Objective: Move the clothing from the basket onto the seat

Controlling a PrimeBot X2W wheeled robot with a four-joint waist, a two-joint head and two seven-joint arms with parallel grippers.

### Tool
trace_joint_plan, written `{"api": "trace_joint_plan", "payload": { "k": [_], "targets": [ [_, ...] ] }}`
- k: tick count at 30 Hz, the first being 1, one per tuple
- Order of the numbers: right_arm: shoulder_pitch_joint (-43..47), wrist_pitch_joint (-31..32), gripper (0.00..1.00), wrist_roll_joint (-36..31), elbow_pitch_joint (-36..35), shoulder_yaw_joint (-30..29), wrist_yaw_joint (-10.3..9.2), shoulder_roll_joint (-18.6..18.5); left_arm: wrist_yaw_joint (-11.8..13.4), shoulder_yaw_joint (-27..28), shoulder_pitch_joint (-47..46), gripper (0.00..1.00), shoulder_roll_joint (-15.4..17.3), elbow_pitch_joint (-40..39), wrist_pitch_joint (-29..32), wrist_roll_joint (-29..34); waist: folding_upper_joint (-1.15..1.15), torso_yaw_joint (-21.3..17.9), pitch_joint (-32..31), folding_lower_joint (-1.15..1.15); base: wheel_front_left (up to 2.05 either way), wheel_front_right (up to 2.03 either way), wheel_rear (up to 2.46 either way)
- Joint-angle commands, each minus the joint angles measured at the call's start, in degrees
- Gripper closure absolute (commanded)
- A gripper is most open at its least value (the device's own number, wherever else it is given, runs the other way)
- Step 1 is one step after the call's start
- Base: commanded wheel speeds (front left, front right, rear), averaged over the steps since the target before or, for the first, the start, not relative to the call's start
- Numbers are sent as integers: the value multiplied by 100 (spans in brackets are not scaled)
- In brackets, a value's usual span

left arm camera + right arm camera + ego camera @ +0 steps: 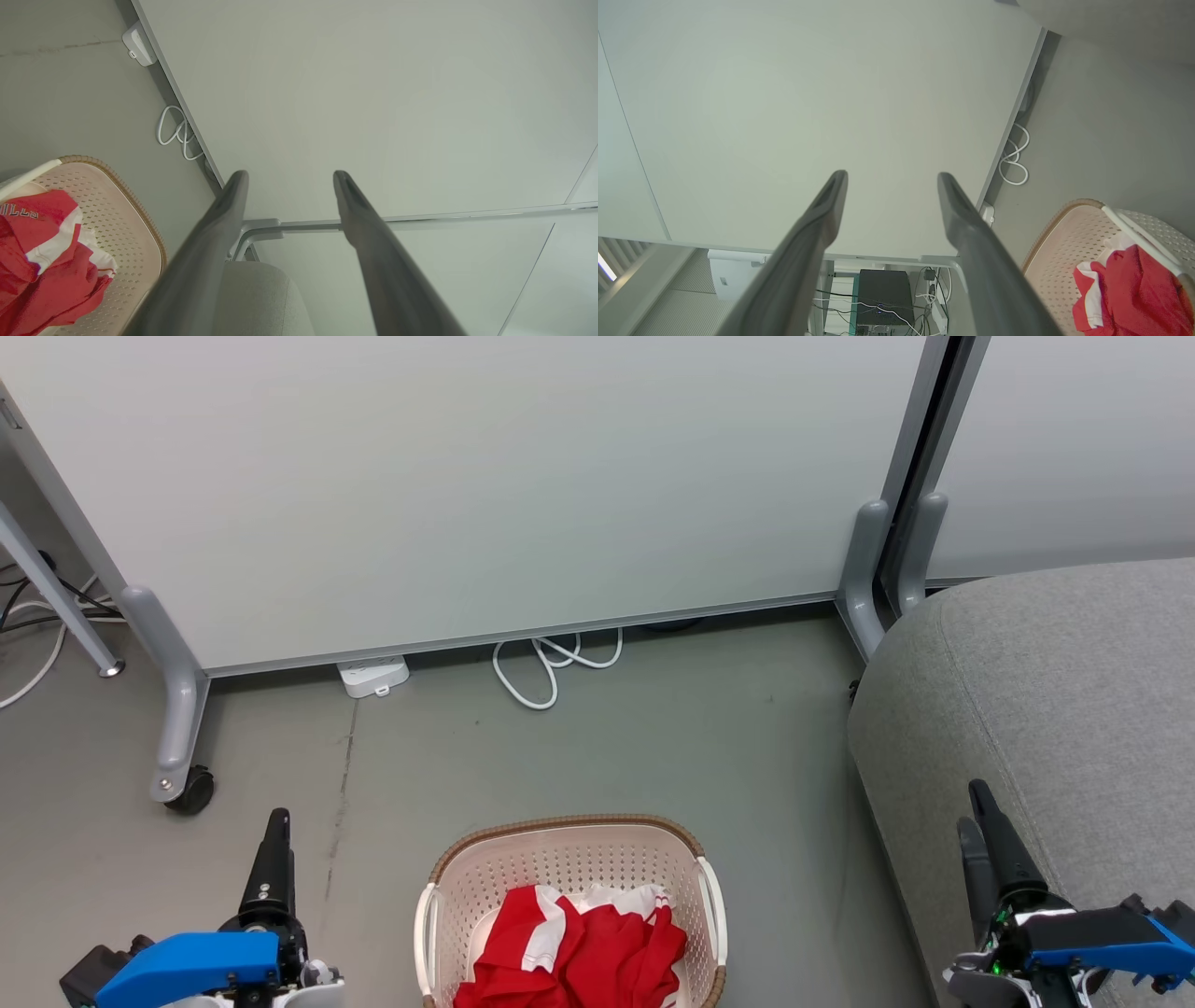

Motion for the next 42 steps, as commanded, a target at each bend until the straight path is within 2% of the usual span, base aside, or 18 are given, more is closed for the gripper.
{"api": "trace_joint_plan", "payload": {
  "k": [1, 16, 34, 41, 42],
  "targets": [
    [-161, -77, 0, -292, -112, 24, 4, -26, 52, -66, -161, 0, 45, -159, -75, 305, 0, 3, 3, 0, 0, 0, 0],
    [-189, -432, 0, -2232, -147, 33, 6, -40, 285, -377, -157, 0, 54, -298, -431, 2107, 0, 30, 23, 0, 0, 0, 0],
    [-212, -772, 0, -3920, -151, 100, 8, -54, 470, -635, -191, 0, 84, -245, -768, 3846, 0, 51, 50, 0, 0, 0, 0],
    [-214, -881, 0, -4380, -157, 118, 9, -58, 495, -727, -191, 0, 101, -237, -877, 4365, 0, 60, 55, 0, 0, 0, 0],
    [-209, -961, 0, -4743, -156, 131, 10, -61, 498, -804, -193, 0, 116, -237, -957, 4737, 0, 64, 62, 0, 0, 0, 0]
  ]
}}
